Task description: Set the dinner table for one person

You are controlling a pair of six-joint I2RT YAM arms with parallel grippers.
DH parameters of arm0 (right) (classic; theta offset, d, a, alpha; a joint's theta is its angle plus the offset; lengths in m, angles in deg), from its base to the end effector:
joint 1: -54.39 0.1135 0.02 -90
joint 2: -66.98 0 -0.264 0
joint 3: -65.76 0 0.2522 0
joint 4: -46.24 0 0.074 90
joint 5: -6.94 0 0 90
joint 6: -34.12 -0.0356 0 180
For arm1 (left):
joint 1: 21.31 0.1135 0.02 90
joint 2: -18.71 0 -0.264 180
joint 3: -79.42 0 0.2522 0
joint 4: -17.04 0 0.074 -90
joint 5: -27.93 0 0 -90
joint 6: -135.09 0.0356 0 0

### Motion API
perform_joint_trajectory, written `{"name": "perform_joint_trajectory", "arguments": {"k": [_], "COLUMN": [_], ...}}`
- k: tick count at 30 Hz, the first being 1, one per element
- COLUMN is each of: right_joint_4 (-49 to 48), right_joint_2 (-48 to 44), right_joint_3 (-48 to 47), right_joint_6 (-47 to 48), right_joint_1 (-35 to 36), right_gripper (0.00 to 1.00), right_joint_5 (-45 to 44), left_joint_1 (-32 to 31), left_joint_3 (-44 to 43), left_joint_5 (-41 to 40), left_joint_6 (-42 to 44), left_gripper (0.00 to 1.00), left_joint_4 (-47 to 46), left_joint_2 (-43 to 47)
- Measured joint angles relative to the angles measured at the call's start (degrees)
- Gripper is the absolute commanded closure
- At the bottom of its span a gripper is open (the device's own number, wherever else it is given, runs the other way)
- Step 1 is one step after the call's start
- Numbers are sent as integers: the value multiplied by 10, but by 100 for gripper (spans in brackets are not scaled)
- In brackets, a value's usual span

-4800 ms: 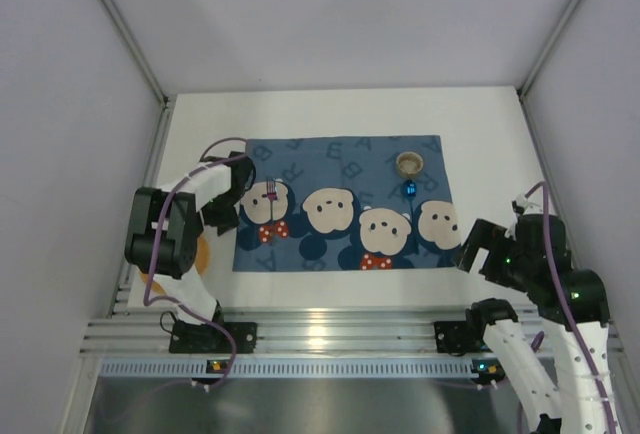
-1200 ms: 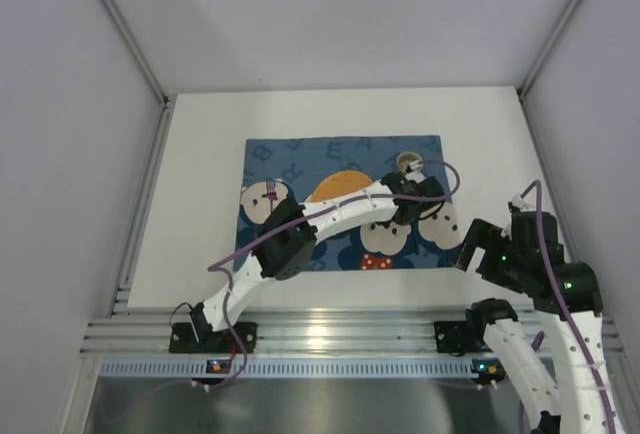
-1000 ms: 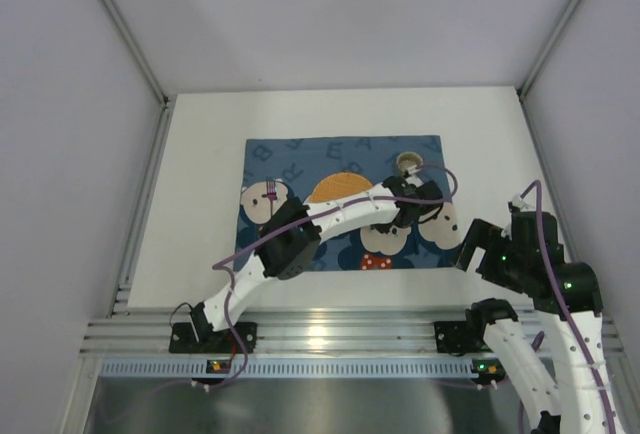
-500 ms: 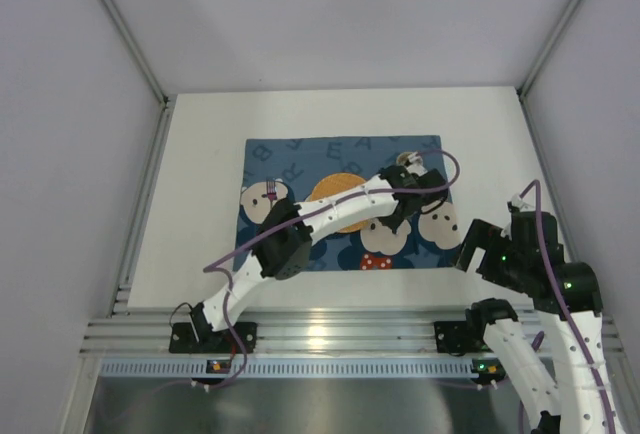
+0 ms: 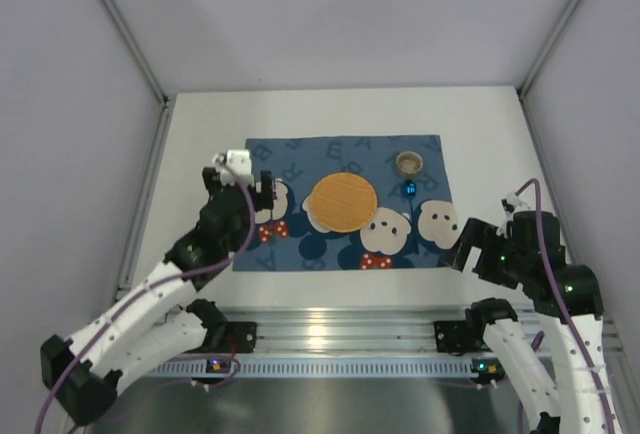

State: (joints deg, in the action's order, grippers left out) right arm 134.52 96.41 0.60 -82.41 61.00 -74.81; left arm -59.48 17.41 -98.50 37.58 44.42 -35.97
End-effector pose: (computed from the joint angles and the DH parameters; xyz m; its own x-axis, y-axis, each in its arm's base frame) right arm 0.0602 0.0121 0.3038 -0.7952 0.3529 -0.4932 0.1728 0.9114 0.3735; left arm 0.1813 -0.1156 0.3259 -0.2749 0.0823 -0.9579 0.0229 0.9966 0.0791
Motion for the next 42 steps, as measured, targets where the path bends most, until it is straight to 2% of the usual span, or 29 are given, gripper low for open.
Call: {"name": "perform_joint_trajectory", "arguments": {"k": [1, 2, 4, 10, 13, 18, 22, 24, 26, 28, 31, 32, 42], "right_joint_4": [-7, -14, -29, -61, -70, -73, -80, -89, -98, -106, -124, -130, -254], "right_joint_2": [-3, -7, -12, -21, -31, -32, -31, -26, -12, 6, 29, 32, 50], "right_joint_3": [0, 0, 0, -15, -25, -27, -27, -27, -27, -28, -30, -30, -39], "right_joint_6": [0, 0, 0, 0, -1, -6, -11, -12, -15, -16, -15, -15, -3], "right_joint_1": [0, 0, 0, 0, 0, 0, 0, 0, 0, 0, 0, 0, 7], "right_gripper": [0, 0, 0, 0, 0, 0, 0, 0, 0, 0, 0, 0, 0], "right_joint_5": [15, 28, 57, 119, 133, 136, 128, 126, 125, 124, 124, 124, 102], "left_joint_1": [-2, -3, 26, 125, 183, 258, 326, 355, 369, 373, 373, 373, 373], "left_joint_3": [99, 174, 260, 354, 370, 374, 343, 310, 292, 296, 297, 297, 297], "left_joint_5": [1, 5, 17, 40, 67, 104, 162, 199, 239, 269, 298, 304, 325], "left_joint_6": [35, 61, 85, 112, 101, 89, 73, 59, 57, 56, 54, 53, 50], "left_gripper": [15, 15, 15, 15, 17, 15, 15, 16, 13, 11, 9, 2, 2], "left_joint_4": [-99, -160, -221, -310, -387, -514, -583, -588, -635, -673, -680, -685, -703], "left_joint_2": [77, 127, 153, 126, 80, -92, -244, -295, -338, -360, -362, -362, -362]}}
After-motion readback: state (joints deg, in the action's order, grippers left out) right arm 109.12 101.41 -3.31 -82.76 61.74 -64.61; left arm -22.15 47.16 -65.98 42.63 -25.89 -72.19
